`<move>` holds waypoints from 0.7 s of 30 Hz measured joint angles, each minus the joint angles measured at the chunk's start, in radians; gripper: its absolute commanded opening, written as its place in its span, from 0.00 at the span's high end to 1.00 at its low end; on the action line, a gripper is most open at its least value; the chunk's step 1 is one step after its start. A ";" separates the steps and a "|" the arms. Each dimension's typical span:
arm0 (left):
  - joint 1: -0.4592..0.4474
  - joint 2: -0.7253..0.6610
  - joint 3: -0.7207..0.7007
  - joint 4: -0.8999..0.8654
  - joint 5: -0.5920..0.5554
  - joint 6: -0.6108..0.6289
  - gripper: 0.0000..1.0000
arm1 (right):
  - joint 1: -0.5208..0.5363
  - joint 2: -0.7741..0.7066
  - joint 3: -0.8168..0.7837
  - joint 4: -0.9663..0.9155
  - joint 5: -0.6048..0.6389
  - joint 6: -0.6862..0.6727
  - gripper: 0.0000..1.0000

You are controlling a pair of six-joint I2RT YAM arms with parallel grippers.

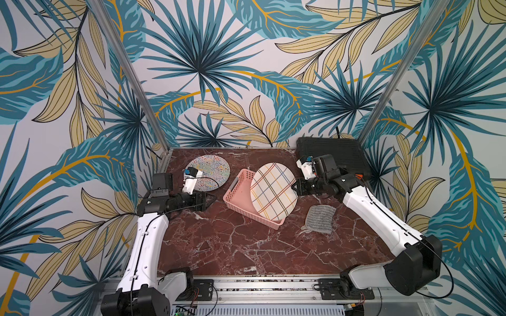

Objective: Wipe the wet plate dry
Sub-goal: Pick up the plate from the bin.

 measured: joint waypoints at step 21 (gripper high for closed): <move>-0.122 0.135 0.112 -0.048 0.226 -0.044 0.06 | 0.001 -0.247 -0.138 0.162 -0.428 0.172 1.00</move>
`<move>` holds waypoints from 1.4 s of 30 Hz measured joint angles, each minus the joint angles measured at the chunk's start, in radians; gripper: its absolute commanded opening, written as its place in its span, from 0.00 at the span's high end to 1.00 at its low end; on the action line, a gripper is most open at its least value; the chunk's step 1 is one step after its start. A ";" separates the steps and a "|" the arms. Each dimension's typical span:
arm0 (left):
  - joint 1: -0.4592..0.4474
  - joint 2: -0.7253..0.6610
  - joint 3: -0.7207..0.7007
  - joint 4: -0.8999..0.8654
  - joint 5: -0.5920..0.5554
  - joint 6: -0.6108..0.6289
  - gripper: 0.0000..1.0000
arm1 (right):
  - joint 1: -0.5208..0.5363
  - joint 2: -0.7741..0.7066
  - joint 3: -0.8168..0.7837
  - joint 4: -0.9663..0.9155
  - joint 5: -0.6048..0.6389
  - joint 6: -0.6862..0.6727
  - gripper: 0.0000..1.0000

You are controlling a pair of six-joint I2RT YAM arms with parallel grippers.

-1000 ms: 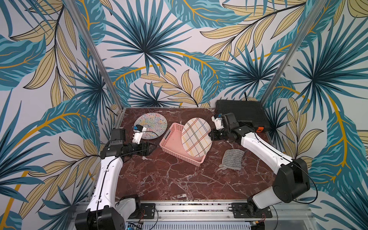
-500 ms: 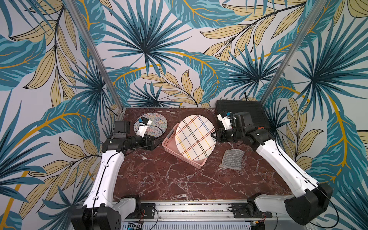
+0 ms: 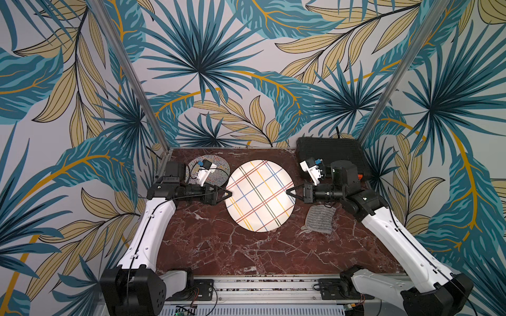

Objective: Wipe the wet plate dry
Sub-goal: Pick up the plate from the bin.

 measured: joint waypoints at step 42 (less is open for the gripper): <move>-0.013 -0.094 -0.068 0.101 0.014 -0.132 1.00 | 0.001 -0.147 -0.162 -0.306 0.859 0.188 0.33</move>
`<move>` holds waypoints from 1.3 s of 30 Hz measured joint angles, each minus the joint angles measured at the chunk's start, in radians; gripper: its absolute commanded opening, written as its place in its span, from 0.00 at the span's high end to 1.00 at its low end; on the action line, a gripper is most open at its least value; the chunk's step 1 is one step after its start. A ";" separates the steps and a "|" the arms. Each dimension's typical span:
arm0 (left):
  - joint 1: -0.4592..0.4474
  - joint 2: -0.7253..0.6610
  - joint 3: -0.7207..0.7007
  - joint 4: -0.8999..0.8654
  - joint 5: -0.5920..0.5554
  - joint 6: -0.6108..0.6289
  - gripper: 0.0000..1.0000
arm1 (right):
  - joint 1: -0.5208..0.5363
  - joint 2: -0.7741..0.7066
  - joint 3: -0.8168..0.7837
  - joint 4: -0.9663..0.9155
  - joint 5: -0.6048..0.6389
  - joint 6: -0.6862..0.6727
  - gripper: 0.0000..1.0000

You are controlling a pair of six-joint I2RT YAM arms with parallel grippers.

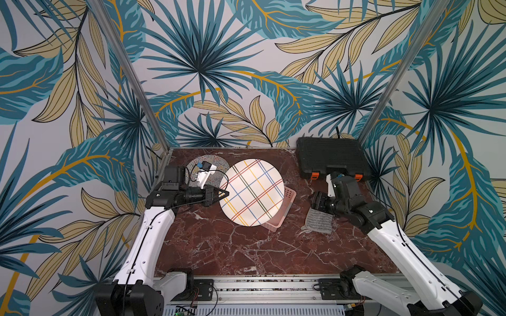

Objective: Wipe the wet plate dry
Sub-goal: Pick up the plate from the bin, then pick up the towel at the center of the board.

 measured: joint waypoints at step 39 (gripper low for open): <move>0.000 -0.031 -0.050 0.072 -0.001 -0.043 1.00 | -0.108 0.063 -0.220 0.343 0.073 0.071 1.00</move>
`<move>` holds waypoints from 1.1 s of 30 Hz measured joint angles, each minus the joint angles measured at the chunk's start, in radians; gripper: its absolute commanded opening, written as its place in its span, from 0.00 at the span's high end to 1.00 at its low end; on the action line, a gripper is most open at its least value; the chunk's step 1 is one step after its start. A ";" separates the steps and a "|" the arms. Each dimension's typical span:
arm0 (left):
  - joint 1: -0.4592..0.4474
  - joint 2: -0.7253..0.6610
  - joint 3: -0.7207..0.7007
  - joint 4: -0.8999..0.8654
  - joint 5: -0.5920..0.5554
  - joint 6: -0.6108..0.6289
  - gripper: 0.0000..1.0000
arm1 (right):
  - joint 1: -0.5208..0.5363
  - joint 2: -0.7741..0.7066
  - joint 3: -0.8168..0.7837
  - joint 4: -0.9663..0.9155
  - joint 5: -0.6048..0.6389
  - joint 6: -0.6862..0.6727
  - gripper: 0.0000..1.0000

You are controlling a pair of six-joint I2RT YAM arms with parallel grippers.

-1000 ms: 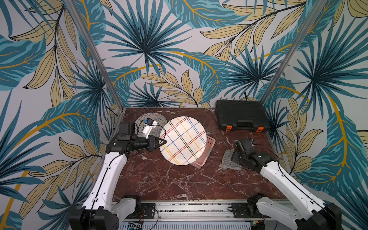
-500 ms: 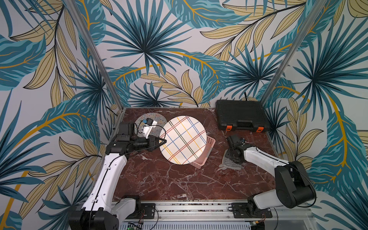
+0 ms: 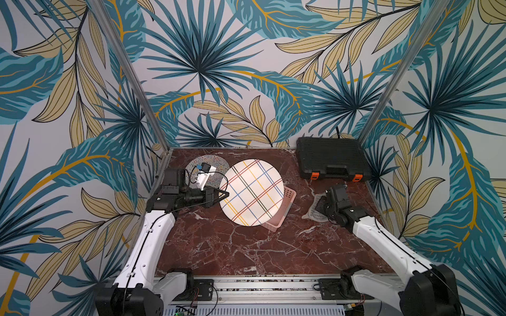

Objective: Wipe the wet plate dry
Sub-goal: Pick up the towel at the center of the board, then wipe the plate with towel.

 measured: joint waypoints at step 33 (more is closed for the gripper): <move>0.004 0.016 0.000 -0.040 0.000 0.033 1.00 | 0.624 0.496 0.734 0.016 0.243 -0.174 1.00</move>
